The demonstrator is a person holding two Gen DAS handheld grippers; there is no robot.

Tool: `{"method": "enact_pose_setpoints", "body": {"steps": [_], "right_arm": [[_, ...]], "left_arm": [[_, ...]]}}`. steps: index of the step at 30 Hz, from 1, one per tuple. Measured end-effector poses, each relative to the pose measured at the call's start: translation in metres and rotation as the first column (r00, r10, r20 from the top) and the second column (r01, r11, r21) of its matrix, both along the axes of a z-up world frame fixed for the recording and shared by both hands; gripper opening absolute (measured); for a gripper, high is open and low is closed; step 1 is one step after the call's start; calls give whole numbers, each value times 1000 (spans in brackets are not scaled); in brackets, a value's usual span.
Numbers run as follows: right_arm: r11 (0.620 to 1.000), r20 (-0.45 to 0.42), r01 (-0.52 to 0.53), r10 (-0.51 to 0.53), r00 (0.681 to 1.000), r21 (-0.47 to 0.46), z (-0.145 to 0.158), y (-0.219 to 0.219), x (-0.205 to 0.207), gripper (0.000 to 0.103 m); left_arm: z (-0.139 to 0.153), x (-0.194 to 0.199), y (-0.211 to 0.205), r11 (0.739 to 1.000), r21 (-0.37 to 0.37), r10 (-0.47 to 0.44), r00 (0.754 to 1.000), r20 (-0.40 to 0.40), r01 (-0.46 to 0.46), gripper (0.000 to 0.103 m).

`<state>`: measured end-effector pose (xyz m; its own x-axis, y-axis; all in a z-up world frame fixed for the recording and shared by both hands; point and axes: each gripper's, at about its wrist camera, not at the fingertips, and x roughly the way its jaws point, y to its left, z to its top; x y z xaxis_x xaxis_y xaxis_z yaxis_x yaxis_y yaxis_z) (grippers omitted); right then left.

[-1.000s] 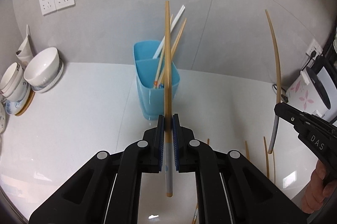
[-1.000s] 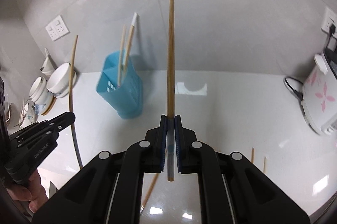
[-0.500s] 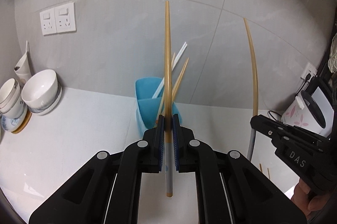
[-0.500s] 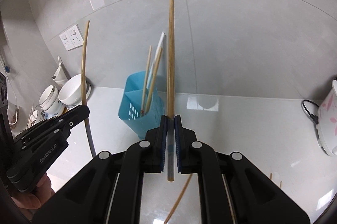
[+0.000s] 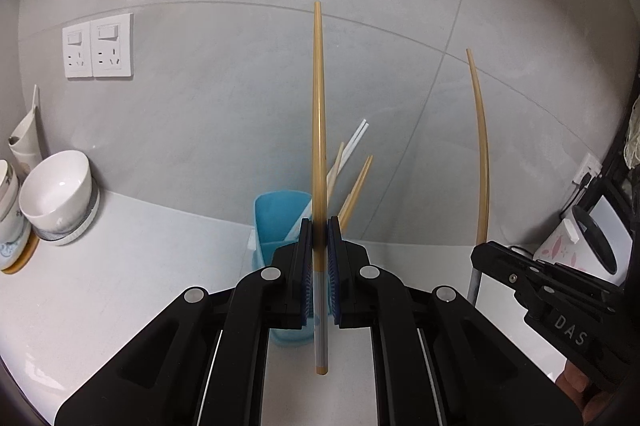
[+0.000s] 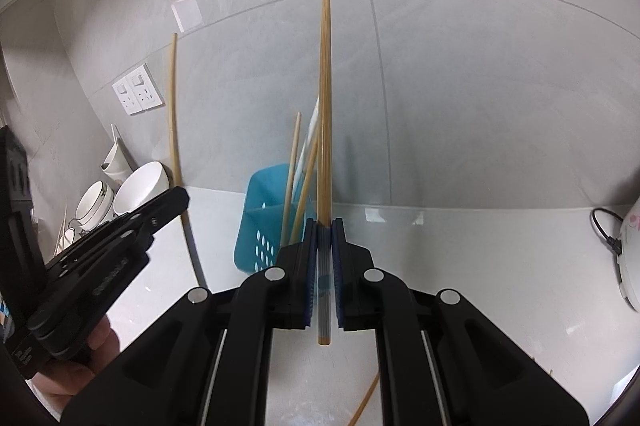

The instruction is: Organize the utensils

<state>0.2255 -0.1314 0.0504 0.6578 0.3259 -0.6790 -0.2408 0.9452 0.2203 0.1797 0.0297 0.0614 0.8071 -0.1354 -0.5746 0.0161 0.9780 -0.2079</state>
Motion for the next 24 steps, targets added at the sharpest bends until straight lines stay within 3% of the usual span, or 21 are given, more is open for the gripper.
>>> {"method": "enact_pose_setpoints", "body": {"steps": [16, 24], "right_arm": [[1000, -33, -6, 5, 999, -20, -28, 10, 31, 7], [1000, -64, -8, 7, 998, -12, -42, 8, 39, 7]], "left_arm": [[-39, 48, -9, 996, 67, -64, 994, 89, 58, 7], [-66, 62, -20, 991, 112, -79, 996, 40, 74, 7]]}}
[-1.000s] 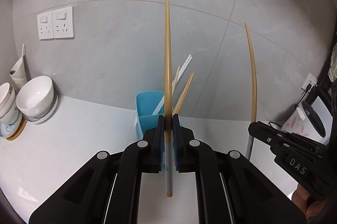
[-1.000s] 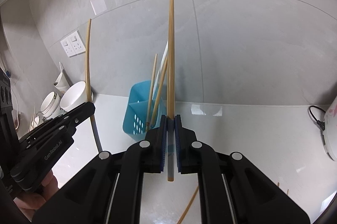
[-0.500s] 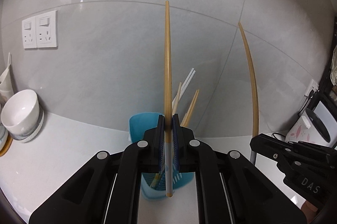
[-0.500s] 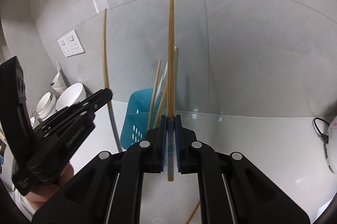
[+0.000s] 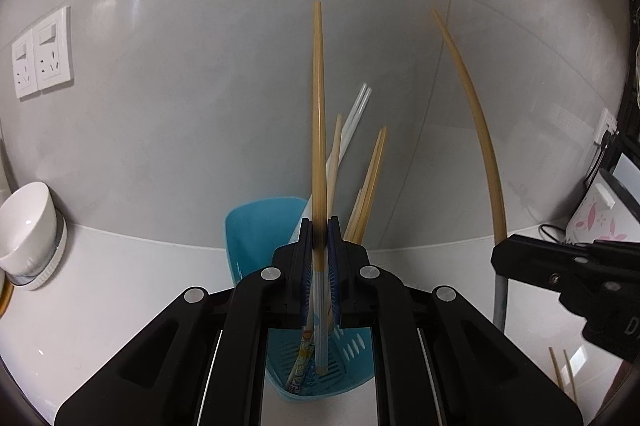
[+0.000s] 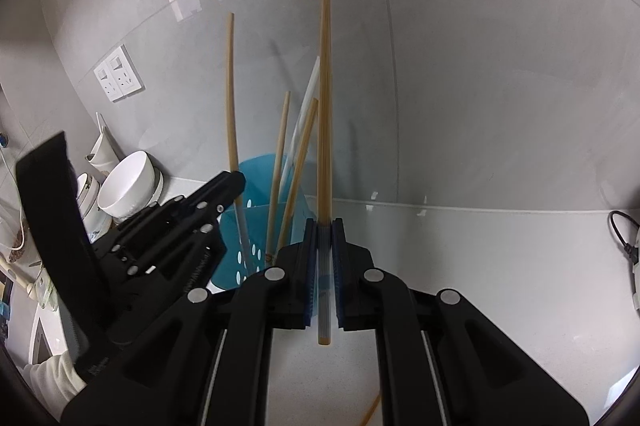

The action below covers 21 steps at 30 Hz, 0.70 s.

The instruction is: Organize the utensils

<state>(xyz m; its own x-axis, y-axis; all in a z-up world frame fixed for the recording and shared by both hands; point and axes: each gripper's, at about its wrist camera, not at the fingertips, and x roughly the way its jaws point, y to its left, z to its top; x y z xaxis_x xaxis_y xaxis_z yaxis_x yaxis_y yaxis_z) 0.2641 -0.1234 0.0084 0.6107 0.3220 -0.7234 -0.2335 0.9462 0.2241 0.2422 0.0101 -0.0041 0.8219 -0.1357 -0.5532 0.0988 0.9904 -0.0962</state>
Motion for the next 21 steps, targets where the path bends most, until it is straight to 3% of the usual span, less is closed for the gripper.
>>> {"method": "enact_pose_setpoints", "body": {"steps": [6, 14, 15, 17, 21], "right_arm": [[1000, -10, -4, 4, 1000, 2, -4, -1, 1, 7], [1000, -16, -11, 11, 1000, 4, -6, -1, 0, 7], [1000, -17, -11, 11, 1000, 4, -5, 1, 2, 7], [1000, -18, -15, 15, 1000, 4, -6, 3, 3, 7], [1000, -15, -18, 18, 1000, 7, -5, 5, 3, 7]], "left_arm": [[-18, 5, -3, 1000, 6, -13, 999, -41, 13, 7], [-19, 3, 2, 1000, 5, -19, 996, -83, 19, 10], [-18, 2, 3, 1000, 11, -13, 996, -93, 15, 13], [-17, -1, 7, 1000, 9, -8, 994, -108, 9, 42], [-14, -11, 15, 1000, 13, 14, 990, -143, -12, 62]]}}
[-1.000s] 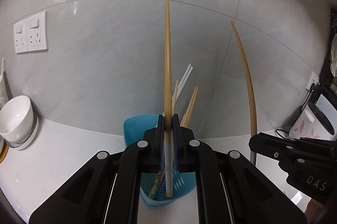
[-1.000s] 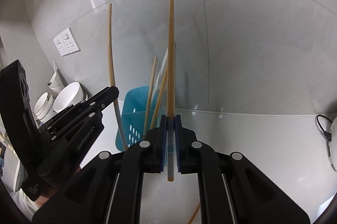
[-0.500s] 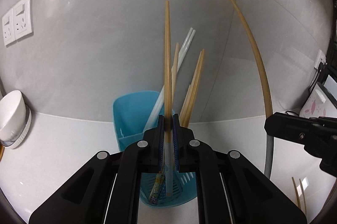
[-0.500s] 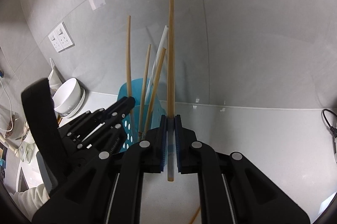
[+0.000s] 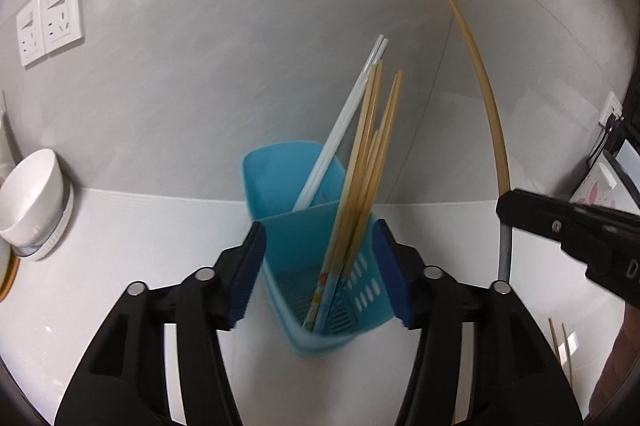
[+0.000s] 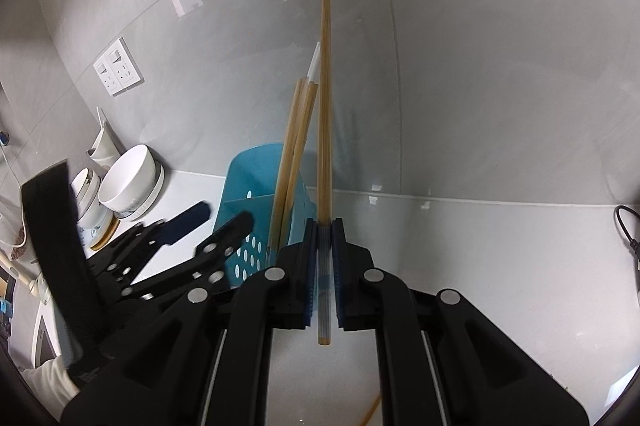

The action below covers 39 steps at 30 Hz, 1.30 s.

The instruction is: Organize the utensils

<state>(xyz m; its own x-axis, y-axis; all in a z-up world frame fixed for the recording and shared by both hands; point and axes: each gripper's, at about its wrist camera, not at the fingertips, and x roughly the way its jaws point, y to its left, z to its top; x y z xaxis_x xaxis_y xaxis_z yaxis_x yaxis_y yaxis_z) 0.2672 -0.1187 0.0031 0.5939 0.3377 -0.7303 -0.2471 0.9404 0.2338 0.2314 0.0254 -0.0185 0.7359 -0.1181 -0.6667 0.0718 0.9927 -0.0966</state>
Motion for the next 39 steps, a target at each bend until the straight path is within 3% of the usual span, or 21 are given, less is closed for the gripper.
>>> {"method": "enact_pose_setpoints", "body": {"steps": [5, 7, 20, 39], "right_arm": [[999, 27, -10, 9, 1000, 36, 5, 3, 0, 7], [999, 35, -15, 13, 999, 52, 6, 5, 1, 7], [992, 90, -48, 37, 995, 115, 10, 39, 16, 7], [994, 61, 5, -11, 998, 108, -38, 63, 24, 7]], "left_arm": [[7, -13, 11, 999, 39, 26, 999, -31, -25, 91], [10, -20, 17, 999, 28, 28, 999, -32, -27, 97], [21, -35, 53, 993, 51, 115, 990, -77, -111, 97], [10, -26, 84, 982, 47, 185, 976, -113, -180, 97]]}}
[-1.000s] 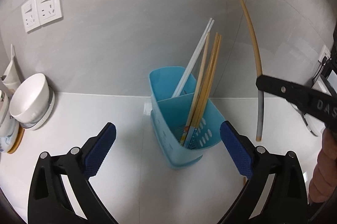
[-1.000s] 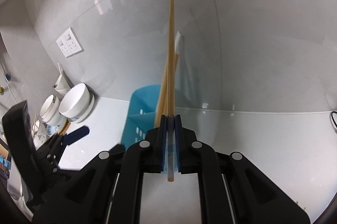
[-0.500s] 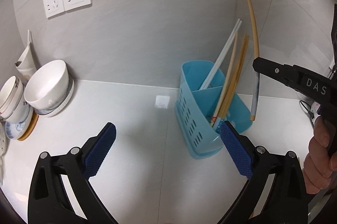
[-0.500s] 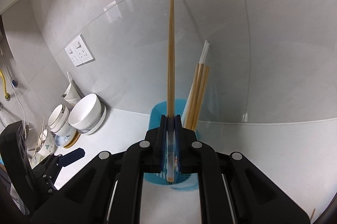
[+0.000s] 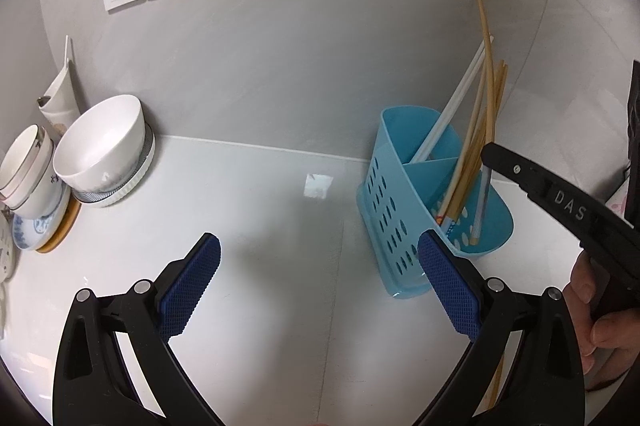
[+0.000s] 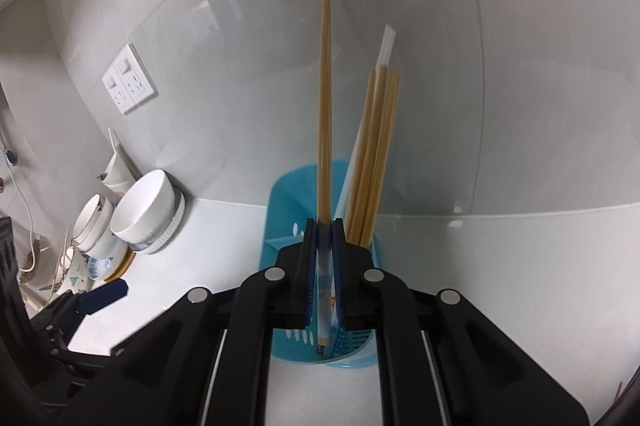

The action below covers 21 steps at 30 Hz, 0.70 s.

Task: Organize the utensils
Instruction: 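Open the right tool and release the chopstick into the holder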

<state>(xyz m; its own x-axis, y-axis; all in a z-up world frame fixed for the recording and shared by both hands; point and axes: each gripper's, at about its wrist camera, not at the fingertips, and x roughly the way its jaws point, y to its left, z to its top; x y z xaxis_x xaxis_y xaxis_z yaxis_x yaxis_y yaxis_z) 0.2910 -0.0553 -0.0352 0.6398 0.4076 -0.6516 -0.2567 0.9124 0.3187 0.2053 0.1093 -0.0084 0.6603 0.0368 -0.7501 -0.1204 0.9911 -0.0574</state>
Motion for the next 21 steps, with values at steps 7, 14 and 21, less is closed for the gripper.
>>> {"method": "enact_pose_setpoints", "body": {"steps": [7, 14, 21], "right_arm": [[999, -34, -2, 1, 999, -34, -16, 9, 0, 8], [997, 16, -5, 7, 1000, -74, 1, 6, -12, 42], [994, 51, 29, -24, 998, -105, 24, -22, -31, 83]], "left_arm": [[-4, 4, 3, 1000, -1, 10, 1000, -7, -10, 97], [-2, 2, 3, 1000, -9, 18, 1000, -4, -18, 97], [7, -2, -6, 1000, -9, 4, 1000, 19, -4, 97]]}}
